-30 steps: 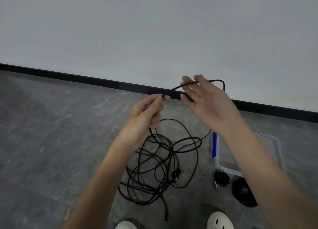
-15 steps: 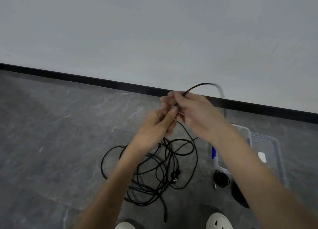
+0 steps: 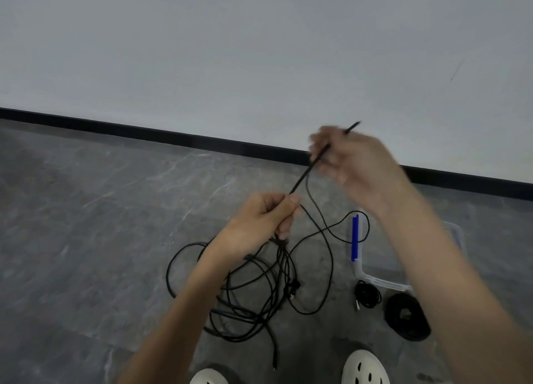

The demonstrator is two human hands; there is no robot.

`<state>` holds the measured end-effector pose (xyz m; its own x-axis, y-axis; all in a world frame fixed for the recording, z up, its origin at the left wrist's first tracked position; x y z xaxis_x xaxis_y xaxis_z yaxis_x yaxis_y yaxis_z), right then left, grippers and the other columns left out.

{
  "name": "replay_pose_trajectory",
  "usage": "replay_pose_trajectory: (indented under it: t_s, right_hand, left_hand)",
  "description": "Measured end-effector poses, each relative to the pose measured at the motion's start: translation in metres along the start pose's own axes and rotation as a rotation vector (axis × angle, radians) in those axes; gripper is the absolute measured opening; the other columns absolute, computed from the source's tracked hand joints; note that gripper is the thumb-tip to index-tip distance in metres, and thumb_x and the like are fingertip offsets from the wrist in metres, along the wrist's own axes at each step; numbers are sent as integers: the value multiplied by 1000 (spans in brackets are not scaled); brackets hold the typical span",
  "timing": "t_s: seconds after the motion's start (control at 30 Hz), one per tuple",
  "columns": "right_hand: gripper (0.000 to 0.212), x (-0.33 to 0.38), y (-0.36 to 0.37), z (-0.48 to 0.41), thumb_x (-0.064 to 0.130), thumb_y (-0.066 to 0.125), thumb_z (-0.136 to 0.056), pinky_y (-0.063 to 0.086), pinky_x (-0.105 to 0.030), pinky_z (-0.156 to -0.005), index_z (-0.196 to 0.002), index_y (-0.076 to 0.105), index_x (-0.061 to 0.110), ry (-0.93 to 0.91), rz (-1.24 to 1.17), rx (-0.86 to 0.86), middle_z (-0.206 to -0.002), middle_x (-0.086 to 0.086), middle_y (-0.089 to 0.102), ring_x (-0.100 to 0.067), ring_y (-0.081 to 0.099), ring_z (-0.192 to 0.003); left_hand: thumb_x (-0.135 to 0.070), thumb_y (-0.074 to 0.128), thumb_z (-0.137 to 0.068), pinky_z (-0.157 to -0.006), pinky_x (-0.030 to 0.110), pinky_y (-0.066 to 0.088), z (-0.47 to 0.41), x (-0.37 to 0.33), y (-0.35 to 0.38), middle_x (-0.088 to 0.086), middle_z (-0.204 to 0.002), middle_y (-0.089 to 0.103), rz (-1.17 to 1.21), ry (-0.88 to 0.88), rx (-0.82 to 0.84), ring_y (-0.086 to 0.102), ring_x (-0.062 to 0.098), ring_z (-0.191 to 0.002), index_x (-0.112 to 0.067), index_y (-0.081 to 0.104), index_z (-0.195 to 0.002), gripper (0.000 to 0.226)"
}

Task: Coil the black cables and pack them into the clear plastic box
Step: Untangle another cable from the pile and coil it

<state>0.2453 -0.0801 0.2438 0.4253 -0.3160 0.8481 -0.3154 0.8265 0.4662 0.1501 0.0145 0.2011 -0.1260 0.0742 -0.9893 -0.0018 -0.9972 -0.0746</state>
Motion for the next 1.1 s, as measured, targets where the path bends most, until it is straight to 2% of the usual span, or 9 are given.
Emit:
replay_pose_trajectory:
  t_s: [0.1, 0.17, 0.33, 0.43, 0.57, 0.67, 0.83, 0.9, 1.1]
  right_hand:
    - [21, 35, -42, -6, 16, 41, -103, 55, -25, -70, -94, 58, 8, -187, -479, -150, -81, -4, 72, -11, 69, -74]
    - [19, 32, -44, -6, 21, 42, -102, 56, -25, -73, -95, 56, 10, -176, -540, -110, -86, -3, 73, -11, 70, -80]
    - [31, -30, 29, 14, 20, 55, -91, 54, -36, -84, -118, 55, 5, 165, 150, 287, -112, -10, 69, -18, 66, -103]
    - [24, -37, 45, 19, 16, 52, -95, 49, -49, -92, -111, 60, -1, 122, 348, 332, -99, -8, 72, -19, 68, -97]
    - [21, 24, -1, 1, 12, 41, -102, 54, -27, -71, -93, 59, 7, -126, -95, 12, -76, -2, 71, -12, 67, -70]
    - [19, 50, -33, -3, 23, 41, -102, 52, -25, -72, -100, 56, 11, -212, -350, -68, -88, 0, 73, -10, 69, -81]
    - [20, -29, 18, 15, 14, 47, -100, 55, -33, -73, -111, 60, 4, 158, 328, 210, -96, -8, 73, -19, 70, -88]
    - [21, -32, 22, 14, 12, 45, -101, 57, -32, -71, -106, 61, 1, 135, 365, 189, -89, -7, 72, -18, 70, -82]
    - [16, 18, -38, -8, 17, 45, -101, 57, -26, -70, -95, 56, 8, -79, -377, -113, -90, -5, 74, -13, 71, -88]
  left_hand:
    - [-19, 44, -102, -56, 16, 41, 7, 12, 6, -6, -51, 48, -170, -50, 105, 47, 7, -49, -8, 61, -80, 30]
    - [-18, 43, -103, -57, 14, 39, 5, 19, 7, -3, -53, 48, -282, -74, 105, 46, 5, -49, -6, 62, -83, 30]
    - [-19, 36, -105, -52, 17, 40, -3, 6, 5, -7, -52, 44, -62, -30, -32, 43, 9, -49, -7, 57, -81, 34]
    - [-18, 37, -104, -51, 18, 41, -3, 1, 6, -8, -51, 45, -45, 4, -28, 43, 9, -49, -8, 58, -79, 34]
    - [-19, 39, -103, -53, 16, 40, 3, 8, 1, -8, -52, 47, -149, -31, 62, 45, 7, -49, -7, 60, -80, 33]
    - [-21, 38, -103, -55, 21, 41, 8, 15, -2, -8, -55, 47, -174, -80, 99, 45, 9, -52, -9, 60, -80, 33]
    - [-22, 34, -104, -50, 17, 35, -1, 1, 12, -6, -55, 42, 29, -39, 50, 41, 9, -48, -7, 55, -82, 34]
    - [-22, 35, -104, -51, 17, 35, -1, 1, 13, -6, -56, 42, 47, -32, 51, 42, 9, -49, -8, 56, -82, 33]
    - [-16, 34, -104, -57, 16, 42, 6, 13, 13, -6, -57, 45, -19, -84, 120, 48, 8, -53, -7, 58, -83, 32]
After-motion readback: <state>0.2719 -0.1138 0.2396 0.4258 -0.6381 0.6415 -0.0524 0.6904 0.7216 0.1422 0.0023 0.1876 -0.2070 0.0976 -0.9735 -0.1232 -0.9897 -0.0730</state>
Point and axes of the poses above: each hand's wrist, its own z-axis away from the middle knuckle, its own y-axis out of the palm, x = y × z, the point moved 9 cm from there along -z, towards the middle knuckle
